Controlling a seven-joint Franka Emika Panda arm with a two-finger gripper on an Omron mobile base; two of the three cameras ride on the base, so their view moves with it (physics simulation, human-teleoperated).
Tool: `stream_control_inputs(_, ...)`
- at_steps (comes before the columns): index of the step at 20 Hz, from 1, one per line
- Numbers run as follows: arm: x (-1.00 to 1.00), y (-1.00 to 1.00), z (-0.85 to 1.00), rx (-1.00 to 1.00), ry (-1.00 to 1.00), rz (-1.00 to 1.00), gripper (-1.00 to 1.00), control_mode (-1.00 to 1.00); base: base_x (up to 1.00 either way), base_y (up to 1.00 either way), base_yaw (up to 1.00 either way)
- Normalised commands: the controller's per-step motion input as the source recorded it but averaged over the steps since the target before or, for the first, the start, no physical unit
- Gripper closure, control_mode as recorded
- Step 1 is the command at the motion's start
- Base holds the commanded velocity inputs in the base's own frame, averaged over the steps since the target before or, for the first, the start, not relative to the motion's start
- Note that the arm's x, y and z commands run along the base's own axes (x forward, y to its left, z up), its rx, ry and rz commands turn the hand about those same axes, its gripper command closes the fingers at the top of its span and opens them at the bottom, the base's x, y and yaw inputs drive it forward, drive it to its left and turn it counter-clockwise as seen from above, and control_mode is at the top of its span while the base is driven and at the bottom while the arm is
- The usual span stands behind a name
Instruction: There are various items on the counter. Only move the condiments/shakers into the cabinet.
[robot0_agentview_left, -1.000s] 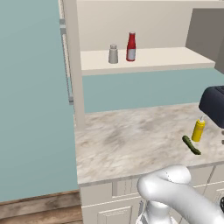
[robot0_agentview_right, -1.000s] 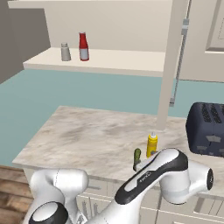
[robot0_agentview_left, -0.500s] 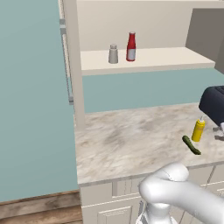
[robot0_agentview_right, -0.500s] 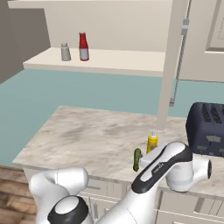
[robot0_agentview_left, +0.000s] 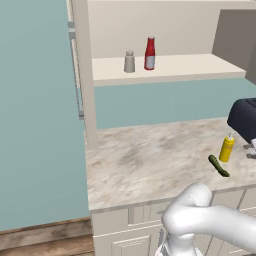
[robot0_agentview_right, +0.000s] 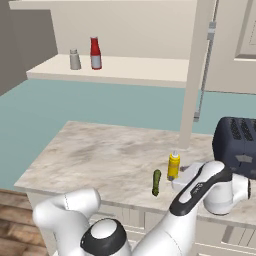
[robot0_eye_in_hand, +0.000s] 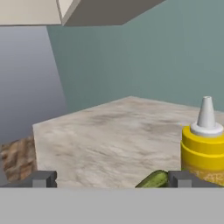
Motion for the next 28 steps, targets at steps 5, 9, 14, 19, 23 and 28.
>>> stream_control_inputs(5, 0.28, -0.33, -0.16, 0.00, 0.00, 0.03, -1.00, -1.00, 0.00, 0.00, 0.00)
stream_control_inputs(9, 0.32, -0.19, -0.20, 0.00, 0.00, 0.05, -1.00, -1.00, 0.00, 0.00, 0.00)
stream_control_inputs(14, 0.29, -0.09, -0.23, 0.00, 0.00, 0.06, -1.00, -1.00, 0.00, 0.00, 0.00)
stream_control_inputs(19, 0.27, -0.05, -0.23, 0.00, 0.01, 0.05, -1.00, -1.00, 0.00, 0.00, 0.00)
stream_control_inputs(23, 0.13, 0.00, -0.12, 0.00, 0.00, 0.02, -1.00, -1.00, 0.00, 0.00, 0.00)
stream_control_inputs(28, 0.00, 0.00, -0.03, 0.02, 0.00, -0.07, -1.00, -1.00, 0.00, 0.00, 0.00)
